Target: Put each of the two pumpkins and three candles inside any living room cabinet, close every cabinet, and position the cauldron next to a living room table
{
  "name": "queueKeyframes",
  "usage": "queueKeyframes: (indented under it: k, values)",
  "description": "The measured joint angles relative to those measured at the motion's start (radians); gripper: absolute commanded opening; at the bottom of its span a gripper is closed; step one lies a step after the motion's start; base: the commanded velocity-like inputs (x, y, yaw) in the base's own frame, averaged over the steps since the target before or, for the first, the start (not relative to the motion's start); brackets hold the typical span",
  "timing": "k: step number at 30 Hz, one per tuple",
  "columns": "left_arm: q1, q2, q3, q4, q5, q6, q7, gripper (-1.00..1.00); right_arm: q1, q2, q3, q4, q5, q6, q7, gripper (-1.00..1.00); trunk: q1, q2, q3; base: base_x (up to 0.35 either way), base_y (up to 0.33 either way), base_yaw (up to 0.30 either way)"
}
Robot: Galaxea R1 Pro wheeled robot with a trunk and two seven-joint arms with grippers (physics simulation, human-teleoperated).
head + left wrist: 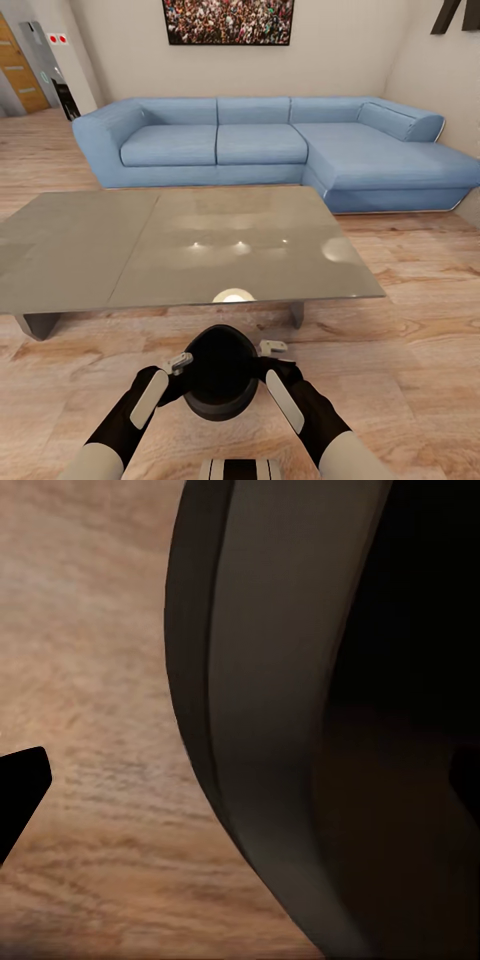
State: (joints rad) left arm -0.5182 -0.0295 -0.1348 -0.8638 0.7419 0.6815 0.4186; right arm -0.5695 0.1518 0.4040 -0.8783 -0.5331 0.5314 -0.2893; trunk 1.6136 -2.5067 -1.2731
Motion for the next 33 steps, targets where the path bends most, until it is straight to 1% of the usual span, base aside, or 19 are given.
queueKeyframes:
  k: [3, 10, 12, 16, 18, 20, 23, 30, 33]
  values:
    - [0.0, 0.0, 0.0, -0.001, 0.0, 0.0, 0.0, 1.0, 0.0, -0.001, -0.001, -0.001, 0.0, 0.02, 0.0, 1.0, -0.001, 0.001, 0.012, -0.002, 0.001, 0.0]
    - [0.0, -0.001, 0.0, 0.0, 0.001, 0.001, 0.0, 1.0, 0.001, 0.0, -0.003, -0.015, 0.0, 0.032, -0.001, 1.0, -0.005, 0.002, 0.039, 0.0, 0.0, 0.0]
    - [0.0, -0.001, 0.0, 0.0, 0.001, 0.001, 0.0, 1.0, 0.0, 0.0, -0.005, -0.046, -0.002, 0.033, -0.001, 1.0, -0.005, 0.003, 0.046, 0.0, 0.0, 0.0]
    - [0.0, -0.001, 0.0, 0.0, 0.001, 0.001, -0.001, 1.0, 0.001, 0.001, -0.006, -0.147, -0.007, 0.041, -0.003, 1.0, -0.007, 0.004, 0.062, -0.067, 0.018, 0.0]
    - [0.0, -0.002, 0.0, 0.0, 0.001, 0.002, -0.002, 1.0, 0.002, 0.001, -0.006, -0.204, -0.013, 0.063, -0.007, 1.0, -0.008, 0.004, 0.07, -0.068, 0.024, 0.0]
    - [0.0, -0.002, 0.0, -0.001, 0.001, 0.002, -0.002, 1.0, 0.002, 0.001, -0.006, -0.173, -0.012, 0.061, -0.005, 1.0, -0.009, 0.005, 0.077, -0.024, 0.008, 0.0]
    - [0.0, -0.002, 0.0, -0.001, 0.001, 0.002, -0.002, 1.0, 0.003, 0.0, -0.006, -0.153, -0.012, 0.06, -0.002, 1.0, -0.01, 0.005, 0.089, -0.008, 0.003, 0.0]
    - [0.0, -0.004, 0.0, -0.002, 0.001, 0.002, -0.002, 1.0, 0.003, 0.0, -0.005, -0.149, -0.012, 0.059, -0.002, 1.0, -0.014, 0.007, 0.116, -0.001, 0.0, 0.0]
    - [0.0, -0.004, 0.0, -0.002, 0.001, 0.002, -0.002, 1.0, 0.003, 0.0, -0.005, -0.15, -0.012, 0.059, -0.003, 1.0, -0.025, 0.028, 0.125, -0.007, 0.0, 0.0]
